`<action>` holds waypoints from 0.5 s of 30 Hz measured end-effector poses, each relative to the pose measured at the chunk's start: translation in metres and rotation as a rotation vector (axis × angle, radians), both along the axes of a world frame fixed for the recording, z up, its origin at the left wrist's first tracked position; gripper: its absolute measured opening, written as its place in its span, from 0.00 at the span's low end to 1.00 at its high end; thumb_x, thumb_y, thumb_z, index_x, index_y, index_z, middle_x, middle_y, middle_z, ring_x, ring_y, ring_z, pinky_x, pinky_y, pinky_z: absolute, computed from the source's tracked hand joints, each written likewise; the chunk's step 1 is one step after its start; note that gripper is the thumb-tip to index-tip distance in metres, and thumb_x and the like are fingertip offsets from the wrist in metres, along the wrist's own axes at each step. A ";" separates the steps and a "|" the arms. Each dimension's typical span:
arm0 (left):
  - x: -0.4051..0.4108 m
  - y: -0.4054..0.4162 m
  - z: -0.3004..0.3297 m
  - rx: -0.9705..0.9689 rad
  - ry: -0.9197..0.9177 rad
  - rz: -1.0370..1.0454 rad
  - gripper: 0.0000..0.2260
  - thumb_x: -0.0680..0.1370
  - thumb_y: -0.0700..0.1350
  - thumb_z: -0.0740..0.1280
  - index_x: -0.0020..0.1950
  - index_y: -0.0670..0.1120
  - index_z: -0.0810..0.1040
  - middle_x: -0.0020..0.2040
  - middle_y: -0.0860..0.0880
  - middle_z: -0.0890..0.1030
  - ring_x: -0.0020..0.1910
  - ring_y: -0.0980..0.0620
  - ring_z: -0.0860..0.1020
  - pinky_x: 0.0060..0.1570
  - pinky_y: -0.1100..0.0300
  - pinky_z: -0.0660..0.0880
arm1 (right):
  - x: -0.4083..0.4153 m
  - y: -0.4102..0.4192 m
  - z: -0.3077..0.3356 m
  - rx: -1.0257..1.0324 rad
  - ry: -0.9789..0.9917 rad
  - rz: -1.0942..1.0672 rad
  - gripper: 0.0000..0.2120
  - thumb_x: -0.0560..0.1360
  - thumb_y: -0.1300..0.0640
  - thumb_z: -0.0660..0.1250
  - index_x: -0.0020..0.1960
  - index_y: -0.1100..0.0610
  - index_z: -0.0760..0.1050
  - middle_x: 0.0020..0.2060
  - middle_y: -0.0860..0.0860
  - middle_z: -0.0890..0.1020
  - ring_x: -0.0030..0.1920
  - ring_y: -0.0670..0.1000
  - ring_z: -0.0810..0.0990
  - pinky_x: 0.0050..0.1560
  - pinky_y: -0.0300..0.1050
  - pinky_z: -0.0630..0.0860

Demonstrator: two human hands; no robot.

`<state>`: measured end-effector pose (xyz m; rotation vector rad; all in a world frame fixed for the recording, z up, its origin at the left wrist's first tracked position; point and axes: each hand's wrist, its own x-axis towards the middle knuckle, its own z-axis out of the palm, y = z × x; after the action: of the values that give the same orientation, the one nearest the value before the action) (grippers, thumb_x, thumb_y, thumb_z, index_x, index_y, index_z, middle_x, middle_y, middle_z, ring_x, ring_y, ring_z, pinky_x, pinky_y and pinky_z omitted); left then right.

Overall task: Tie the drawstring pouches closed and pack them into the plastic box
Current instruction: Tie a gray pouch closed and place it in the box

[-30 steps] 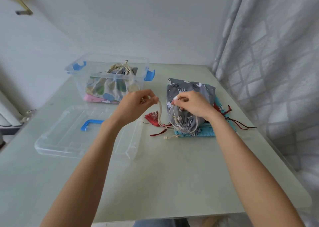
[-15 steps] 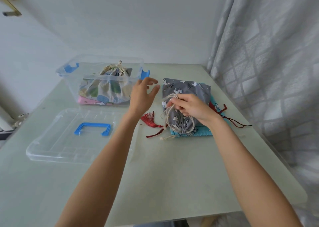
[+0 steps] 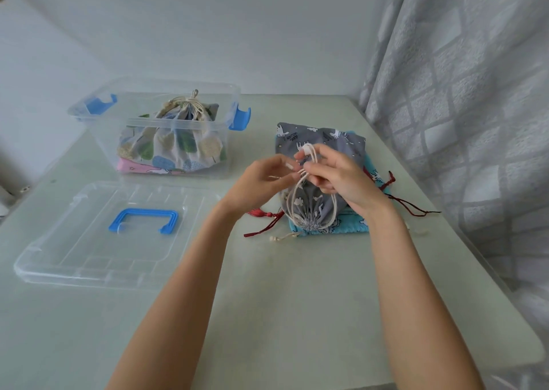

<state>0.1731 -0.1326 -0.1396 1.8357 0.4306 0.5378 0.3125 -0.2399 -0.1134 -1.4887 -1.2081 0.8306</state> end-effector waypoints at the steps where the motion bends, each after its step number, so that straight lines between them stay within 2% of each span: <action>1: -0.001 -0.001 -0.002 0.010 -0.011 0.024 0.04 0.77 0.42 0.66 0.49 0.43 0.78 0.46 0.46 0.83 0.46 0.55 0.81 0.54 0.61 0.75 | 0.002 0.000 -0.004 -0.002 -0.002 -0.005 0.08 0.79 0.62 0.60 0.57 0.60 0.73 0.29 0.50 0.70 0.26 0.41 0.65 0.26 0.33 0.58; 5: -0.007 -0.002 0.002 0.035 -0.035 0.172 0.05 0.77 0.46 0.66 0.44 0.47 0.79 0.36 0.51 0.81 0.36 0.57 0.78 0.43 0.62 0.74 | 0.010 0.000 -0.020 -0.036 -0.053 -0.066 0.12 0.78 0.57 0.64 0.52 0.67 0.74 0.27 0.47 0.69 0.25 0.41 0.63 0.27 0.34 0.59; 8: -0.012 -0.008 0.009 -0.142 -0.066 0.117 0.09 0.79 0.45 0.63 0.44 0.42 0.80 0.32 0.54 0.80 0.30 0.57 0.76 0.37 0.66 0.74 | 0.009 -0.001 -0.026 -0.016 0.051 -0.078 0.10 0.77 0.57 0.64 0.49 0.66 0.77 0.28 0.49 0.68 0.25 0.42 0.62 0.25 0.33 0.58; 11: -0.012 -0.015 0.008 -0.286 0.004 0.018 0.11 0.80 0.45 0.60 0.44 0.44 0.79 0.33 0.50 0.82 0.28 0.54 0.77 0.28 0.63 0.72 | 0.006 -0.002 -0.028 0.047 0.200 -0.077 0.07 0.77 0.59 0.63 0.43 0.59 0.77 0.28 0.49 0.69 0.25 0.43 0.64 0.24 0.34 0.60; 13: -0.011 -0.015 0.003 -0.271 0.048 0.029 0.08 0.80 0.45 0.61 0.44 0.46 0.77 0.35 0.49 0.82 0.27 0.53 0.76 0.27 0.62 0.66 | 0.007 -0.006 -0.029 0.087 0.347 -0.074 0.06 0.77 0.60 0.62 0.44 0.59 0.76 0.28 0.48 0.72 0.26 0.44 0.67 0.25 0.33 0.64; 15: -0.011 -0.016 -0.002 -0.210 0.074 0.054 0.02 0.78 0.41 0.65 0.46 0.46 0.77 0.38 0.49 0.81 0.24 0.57 0.74 0.23 0.65 0.67 | 0.008 -0.013 -0.029 0.119 0.455 -0.045 0.07 0.76 0.59 0.62 0.44 0.60 0.77 0.29 0.49 0.74 0.27 0.44 0.71 0.27 0.34 0.68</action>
<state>0.1624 -0.1485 -0.1414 1.6497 0.5669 0.4450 0.3200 -0.2528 -0.1420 -1.1449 -0.8638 0.9850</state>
